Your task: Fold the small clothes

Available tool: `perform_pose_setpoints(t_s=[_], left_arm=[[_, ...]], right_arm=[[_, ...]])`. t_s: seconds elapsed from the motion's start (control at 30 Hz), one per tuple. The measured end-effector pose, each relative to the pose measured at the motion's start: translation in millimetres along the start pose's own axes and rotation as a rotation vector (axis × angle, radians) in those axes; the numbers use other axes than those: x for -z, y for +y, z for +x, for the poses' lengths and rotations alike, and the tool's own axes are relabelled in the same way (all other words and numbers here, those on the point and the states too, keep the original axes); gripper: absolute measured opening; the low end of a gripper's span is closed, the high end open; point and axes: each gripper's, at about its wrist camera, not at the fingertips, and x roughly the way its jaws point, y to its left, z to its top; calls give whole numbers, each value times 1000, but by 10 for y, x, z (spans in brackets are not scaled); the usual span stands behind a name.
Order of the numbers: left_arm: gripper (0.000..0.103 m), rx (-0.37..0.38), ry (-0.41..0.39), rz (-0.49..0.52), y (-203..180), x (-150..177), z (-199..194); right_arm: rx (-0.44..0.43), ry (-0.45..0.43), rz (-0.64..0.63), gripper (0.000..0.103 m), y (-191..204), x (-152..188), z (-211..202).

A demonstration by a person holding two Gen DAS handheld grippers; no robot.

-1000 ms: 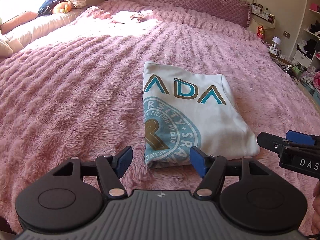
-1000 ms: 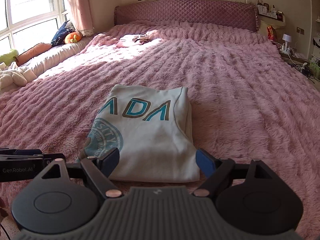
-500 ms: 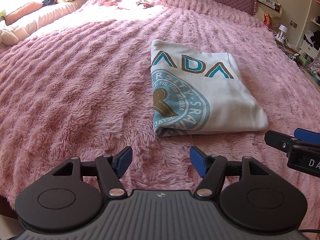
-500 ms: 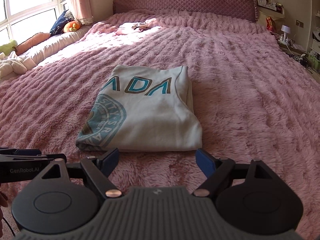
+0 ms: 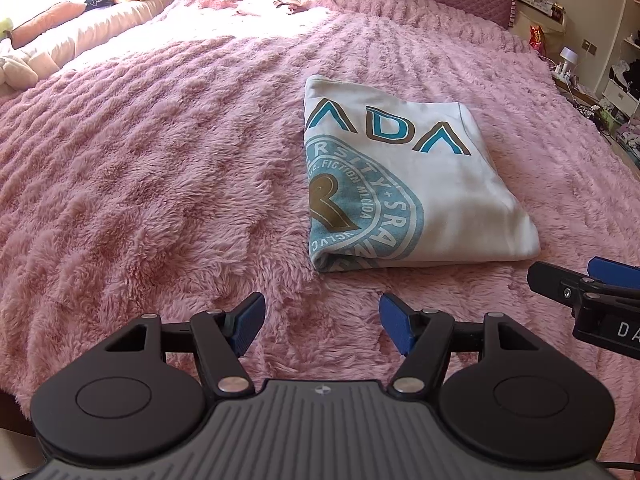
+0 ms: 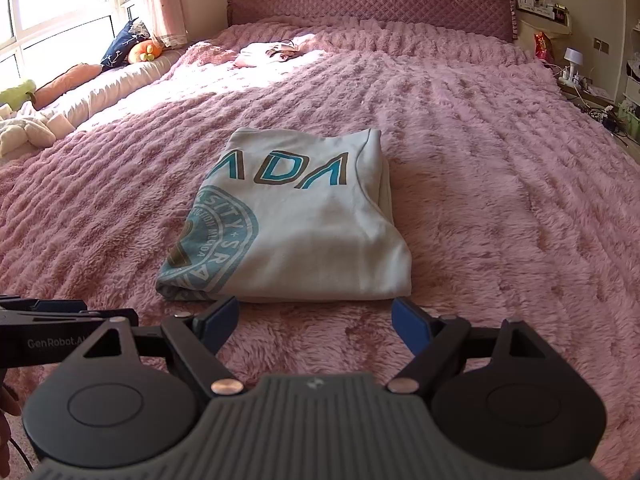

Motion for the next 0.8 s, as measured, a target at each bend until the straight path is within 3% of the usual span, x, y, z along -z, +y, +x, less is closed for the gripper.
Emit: perform_pose_setpoints(t_s=[0.8], left_arm=[[77,-14,-1,29,-94,-77,25]], right_arm=[[-6,14,15,80,-31,-23,36]])
